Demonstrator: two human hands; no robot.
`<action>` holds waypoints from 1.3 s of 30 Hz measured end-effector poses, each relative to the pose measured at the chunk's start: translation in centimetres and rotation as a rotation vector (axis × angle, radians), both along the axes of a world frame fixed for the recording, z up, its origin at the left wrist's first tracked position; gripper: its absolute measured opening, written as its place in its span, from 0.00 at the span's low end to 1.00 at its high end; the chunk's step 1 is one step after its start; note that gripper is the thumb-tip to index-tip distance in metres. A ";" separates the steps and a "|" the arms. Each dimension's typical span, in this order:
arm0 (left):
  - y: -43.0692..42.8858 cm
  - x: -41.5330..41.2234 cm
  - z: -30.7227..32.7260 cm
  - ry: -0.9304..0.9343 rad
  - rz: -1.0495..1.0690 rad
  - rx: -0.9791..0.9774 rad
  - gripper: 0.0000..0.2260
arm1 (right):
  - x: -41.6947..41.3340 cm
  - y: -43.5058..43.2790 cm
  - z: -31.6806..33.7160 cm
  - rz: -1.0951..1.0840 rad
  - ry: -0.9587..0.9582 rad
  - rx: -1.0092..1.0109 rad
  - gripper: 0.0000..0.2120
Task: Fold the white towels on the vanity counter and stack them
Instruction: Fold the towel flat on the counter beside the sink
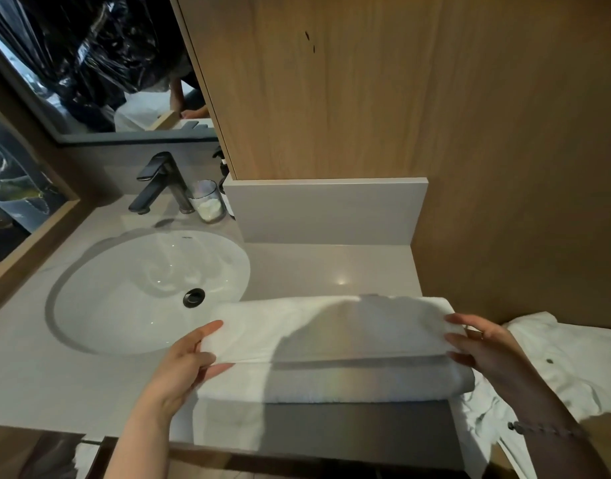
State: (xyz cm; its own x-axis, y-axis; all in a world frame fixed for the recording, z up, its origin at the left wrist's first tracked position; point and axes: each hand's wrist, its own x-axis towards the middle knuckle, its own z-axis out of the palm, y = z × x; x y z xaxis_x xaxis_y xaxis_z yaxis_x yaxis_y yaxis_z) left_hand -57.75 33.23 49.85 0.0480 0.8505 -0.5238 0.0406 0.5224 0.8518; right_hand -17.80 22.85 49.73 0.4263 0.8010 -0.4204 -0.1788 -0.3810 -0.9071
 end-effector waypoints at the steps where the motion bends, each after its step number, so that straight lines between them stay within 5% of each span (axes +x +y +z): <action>1: -0.2 -0.3 -0.3 0.012 -0.018 -0.006 0.25 | 0.0 -0.2 0.0 0.016 -0.032 -0.011 0.12; 7: -1.8 -0.1 0.7 0.071 -0.113 0.011 0.24 | 0.0 -1.9 -0.1 0.247 -0.218 -0.012 0.22; 12: -2.2 -0.7 1.4 0.326 -0.310 0.008 0.26 | 0.0 -2.9 -0.5 0.456 -0.283 -0.077 0.28; 17: -2.4 -0.4 1.9 0.456 -0.441 0.016 0.28 | 0.0 -2.7 -0.8 0.481 -0.336 -0.045 0.31; 23: -2.4 0.1 2.3 0.645 -0.479 0.121 0.30 | -0.3 -2.6 -1.0 0.408 -0.695 -0.011 0.35; 28: -2.7 -0.5 2.0 0.681 -0.502 0.079 0.32 | 0.0 -2.9 -1.5 0.479 -0.707 -0.005 0.48; 35: -2.6 0.1 3.1 0.977 -0.641 0.048 0.30 | 0.1 -2.1 -0.2 0.534 -0.885 -0.221 0.33; 39: -2.6 2.9 4.4 1.196 -0.409 0.442 0.30 | -2.7 -0.4 1.7 0.353 -1.198 -0.107 0.27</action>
